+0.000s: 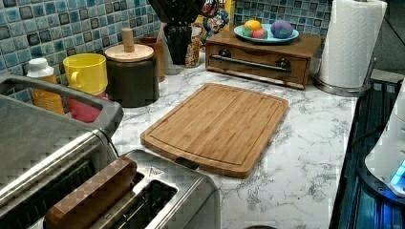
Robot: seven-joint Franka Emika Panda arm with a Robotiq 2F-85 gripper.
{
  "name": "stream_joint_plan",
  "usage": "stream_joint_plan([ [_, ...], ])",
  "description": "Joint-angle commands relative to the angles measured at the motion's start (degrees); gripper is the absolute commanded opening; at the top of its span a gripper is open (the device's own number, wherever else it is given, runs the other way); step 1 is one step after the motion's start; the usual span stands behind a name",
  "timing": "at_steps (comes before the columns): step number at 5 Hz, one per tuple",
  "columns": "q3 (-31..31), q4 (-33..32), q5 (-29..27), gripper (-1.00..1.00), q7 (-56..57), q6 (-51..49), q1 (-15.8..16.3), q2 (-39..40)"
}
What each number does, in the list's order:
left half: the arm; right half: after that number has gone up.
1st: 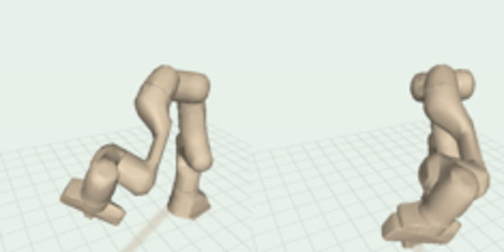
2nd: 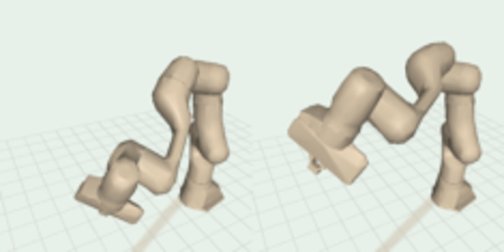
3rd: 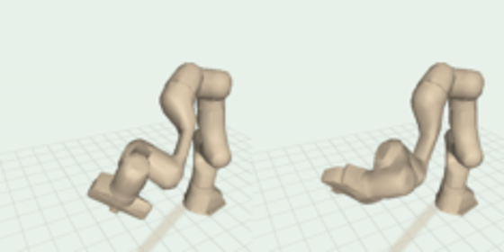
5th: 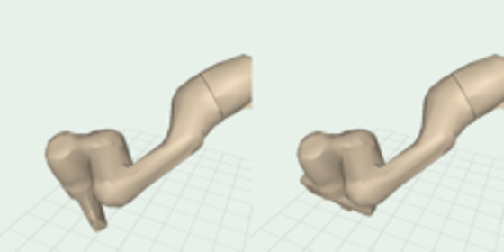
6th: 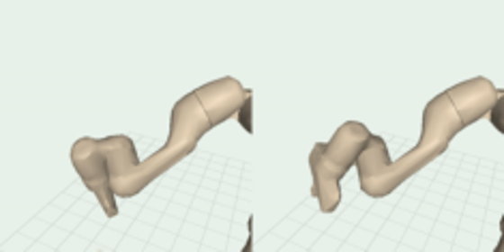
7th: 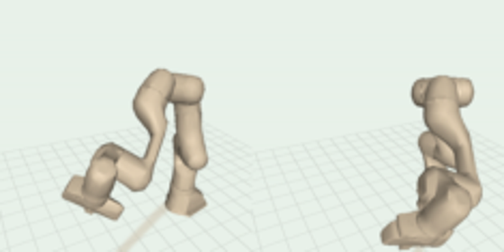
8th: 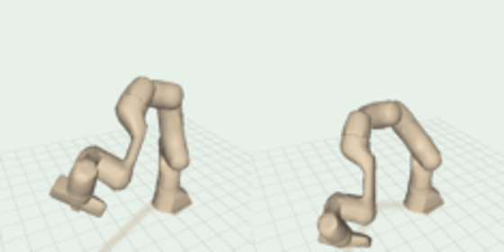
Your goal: Turn on the toaster.
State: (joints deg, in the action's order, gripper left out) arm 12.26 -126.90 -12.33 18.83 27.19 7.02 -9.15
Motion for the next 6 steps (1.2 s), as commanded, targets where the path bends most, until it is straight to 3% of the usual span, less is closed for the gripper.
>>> stream_joint_plan([
  [1,3.62,-6.12,-5.25,-1.00,6.09,2.58,5.39,-8.61],
  [5,7.19,-5.74,-9.79,-1.00,8.23,0.73,11.41,-6.84],
  [6,4.97,-6.01,-9.65,-1.00,6.99,2.70,15.46,-6.65],
])
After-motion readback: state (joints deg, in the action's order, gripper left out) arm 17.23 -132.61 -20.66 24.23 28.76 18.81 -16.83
